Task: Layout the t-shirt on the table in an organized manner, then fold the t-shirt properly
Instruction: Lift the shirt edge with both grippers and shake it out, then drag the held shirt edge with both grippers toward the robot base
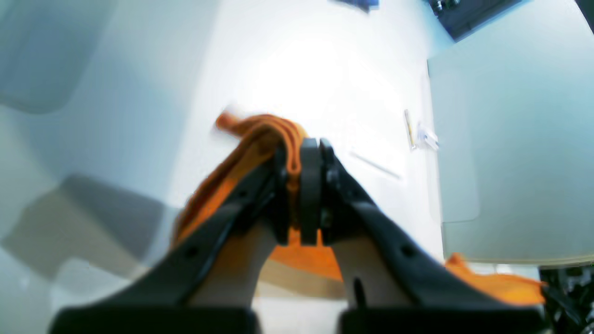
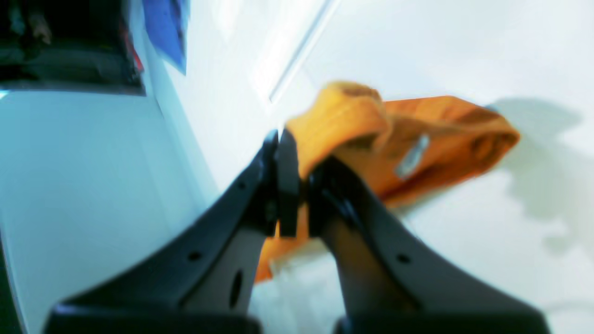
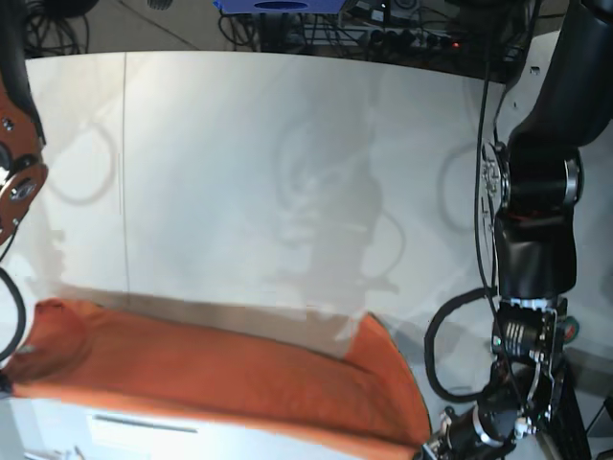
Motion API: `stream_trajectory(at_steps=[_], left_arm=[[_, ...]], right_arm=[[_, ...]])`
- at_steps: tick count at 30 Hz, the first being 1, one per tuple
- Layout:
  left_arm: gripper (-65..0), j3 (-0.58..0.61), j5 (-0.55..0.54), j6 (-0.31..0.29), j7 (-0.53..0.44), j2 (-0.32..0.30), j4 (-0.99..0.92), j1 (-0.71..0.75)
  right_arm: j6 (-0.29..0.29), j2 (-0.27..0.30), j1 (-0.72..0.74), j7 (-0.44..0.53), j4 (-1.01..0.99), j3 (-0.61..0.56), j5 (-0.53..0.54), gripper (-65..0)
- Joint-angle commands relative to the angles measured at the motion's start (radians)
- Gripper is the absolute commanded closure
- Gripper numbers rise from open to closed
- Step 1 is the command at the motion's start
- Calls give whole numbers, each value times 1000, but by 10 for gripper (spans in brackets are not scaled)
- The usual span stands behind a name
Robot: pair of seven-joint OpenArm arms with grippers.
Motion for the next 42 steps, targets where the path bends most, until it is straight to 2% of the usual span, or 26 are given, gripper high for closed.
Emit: stream_trajectory(at_steps=[1,4,7,10,13,18,20,27,31,32,36,42], left_arm=[[0,6,-13,-12,-48,8,-3,-84],[0,38,-13,-12,-108,14,-48,-168],[0,60,-20,-12,-122,17,-54,-217],[0,66,-20,-12,-120,16,-43,-214],[0,60,-20,-12,-120,10,-6,-142],[0,57,-20,-12,-119,-33,138,88],[0,55,-20,-12,-119,-52,189,197],[0,55,-17,-13,-128,-64,229,475],[0,55,-19,-15,-128,-93,253,593],[0,55,-19,-15,-128,-101,271,618],[0,51,-20,-12,-128,-133,393,736],[0,-135,-20,-15,-120,-141,560,1012]], right_arm=[[6,35,76,30,-14,-14,17,0],[6,84,158,60,-74,-90,18,0],[6,101,210,59,-66,-158,20,0],[6,104,213,-18,6,-173,21,0],[6,97,142,-73,104,-173,23,0],[6,47,-91,-78,234,-164,23,0],[6,8,-200,-68,250,-146,23,0],[10,-79,-540,123,248,-139,23,0],[14,-102,-677,159,256,-141,23,0],[21,-104,-700,162,256,-139,23,0],[112,-105,-784,162,273,-133,23,0],[112,-143,-966,160,469,-139,23,0]])
